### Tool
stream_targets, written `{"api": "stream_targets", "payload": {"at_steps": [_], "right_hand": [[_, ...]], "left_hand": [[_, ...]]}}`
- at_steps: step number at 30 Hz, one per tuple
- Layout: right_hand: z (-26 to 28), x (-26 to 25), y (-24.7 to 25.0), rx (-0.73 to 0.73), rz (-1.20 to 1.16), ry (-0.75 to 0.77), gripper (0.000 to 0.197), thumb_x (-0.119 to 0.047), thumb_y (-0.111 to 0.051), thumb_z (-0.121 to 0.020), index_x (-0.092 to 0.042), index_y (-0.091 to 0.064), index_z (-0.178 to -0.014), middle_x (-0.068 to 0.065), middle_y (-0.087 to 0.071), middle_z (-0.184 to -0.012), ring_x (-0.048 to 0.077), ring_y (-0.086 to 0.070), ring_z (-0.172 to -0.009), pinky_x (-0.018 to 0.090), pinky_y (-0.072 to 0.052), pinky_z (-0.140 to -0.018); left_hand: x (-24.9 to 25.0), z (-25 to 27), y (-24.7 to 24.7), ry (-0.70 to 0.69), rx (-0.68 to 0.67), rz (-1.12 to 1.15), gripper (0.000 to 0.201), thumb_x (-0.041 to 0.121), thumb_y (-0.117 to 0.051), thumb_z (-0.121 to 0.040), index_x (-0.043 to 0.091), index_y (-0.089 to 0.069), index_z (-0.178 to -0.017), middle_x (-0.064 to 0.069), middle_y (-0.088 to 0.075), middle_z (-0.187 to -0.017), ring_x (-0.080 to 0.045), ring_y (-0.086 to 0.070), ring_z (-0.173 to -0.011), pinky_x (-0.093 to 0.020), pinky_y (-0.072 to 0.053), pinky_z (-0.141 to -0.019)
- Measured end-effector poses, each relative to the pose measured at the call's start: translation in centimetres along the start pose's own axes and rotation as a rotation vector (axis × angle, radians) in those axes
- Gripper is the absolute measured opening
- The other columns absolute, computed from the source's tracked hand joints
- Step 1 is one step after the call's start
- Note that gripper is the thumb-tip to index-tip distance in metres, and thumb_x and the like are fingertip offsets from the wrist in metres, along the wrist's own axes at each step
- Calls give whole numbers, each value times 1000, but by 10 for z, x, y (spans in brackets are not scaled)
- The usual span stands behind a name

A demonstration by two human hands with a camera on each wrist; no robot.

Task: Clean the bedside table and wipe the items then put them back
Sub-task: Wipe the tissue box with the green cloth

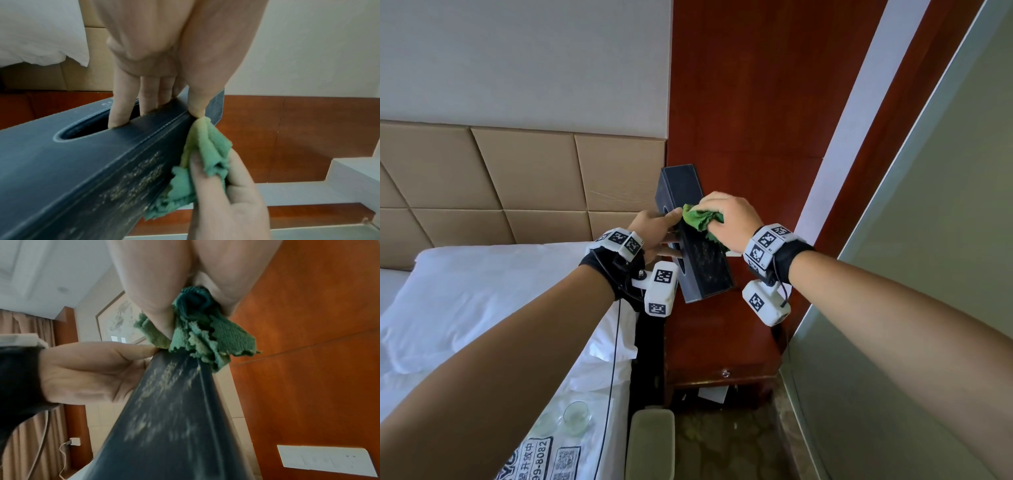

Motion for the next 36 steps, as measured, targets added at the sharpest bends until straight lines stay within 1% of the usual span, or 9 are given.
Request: {"api": "stream_targets", "payload": {"at_steps": [3, 6, 8, 11, 13, 18, 26, 31, 36], "right_hand": [[12, -4, -5, -86, 32, 47, 37, 1, -58, -79, -21, -75, -104, -10, -66, -115, 19, -62, -102, 35, -50, -90], [25, -1, -13, -168, 27, 56, 34, -2, -58, -79, -22, -74, -100, -12, -67, -112, 17, -62, -100, 35, -50, -88], [31, 4, -20, -213, 8, 50, 33, -1, -59, -77, -22, -75, -98, -12, -68, -108, 17, -63, -98, 37, -51, -87], [28, 7, -23, -310, 10, 27, 33, -1, -60, -77, -22, -77, -98, -13, -69, -105, 15, -64, -97, 37, -51, -89], [22, 6, -18, -266, -41, 5, 31, -1, -60, -79, -20, -77, -99, -12, -70, -103, 14, -65, -96, 36, -52, -90], [4, 6, -3, 50, -146, -10, 35, 8, -55, -79, -11, -75, -100, -8, -67, -102, 15, -64, -95, 35, -51, -89], [8, 3, -15, -42, 25, 39, 42, 5, -55, -78, -18, -76, -106, -8, -67, -115, 19, -60, -107, 35, -48, -95], [27, 9, -21, -115, 20, 14, 34, 0, -58, -80, -20, -77, -101, -11, -68, -113, 13, -62, -104, 27, -48, -93], [29, 17, -23, -119, -33, -6, 28, 0, -60, -82, -16, -78, -97, -11, -71, -107, 11, -65, -96, 27, -51, -90]], "left_hand": [[1, -3, 6, -18, 55, 60, 40, 27, -62, -97, -4, -57, -121, -15, -66, -110, -30, -68, -93, -48, -61, -61], [2, -7, 12, -31, 108, 65, 32, 26, -64, -96, -2, -59, -109, -15, -63, -106, -32, -66, -97, -48, -61, -60], [2, -9, 16, -36, 126, 62, 26, 26, -64, -96, 1, -60, -101, -14, -60, -102, -31, -65, -95, -49, -61, -61], [2, -12, 20, -36, 136, 54, 26, 27, -63, -97, 1, -61, -103, -13, -58, -102, -28, -63, -94, -50, -61, -66], [1, -14, 21, -29, 138, 67, 28, 27, -63, -97, 1, -60, -107, -12, -59, -102, -28, -64, -94, -50, -61, -66], [1, -13, 18, -23, 120, 98, 37, 27, -63, -97, -3, -59, -119, -13, -63, -105, -28, -66, -94, -49, -61, -62], [0, -14, 14, -68, 147, 110, 40, 30, -62, -97, -3, -58, -119, -11, -65, -106, -27, -68, -90, -47, -60, -63], [2, -17, 22, -76, 219, 153, 25, 29, -63, -96, 4, -60, -96, -8, -58, -91, -25, -65, -82, -52, -60, -69], [0, -22, 29, -51, 228, 161, 35, 32, -66, -94, 0, -60, -108, -9, -60, -90, -30, -67, -85, -57, -59, -74]]}}
Point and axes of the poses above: each hand's wrist, its own z-axis away from the middle knuckle, its own y-axis out of the back of the hand, x = y × z, the point moved 2 cm from there along -z, towards the middle knuckle
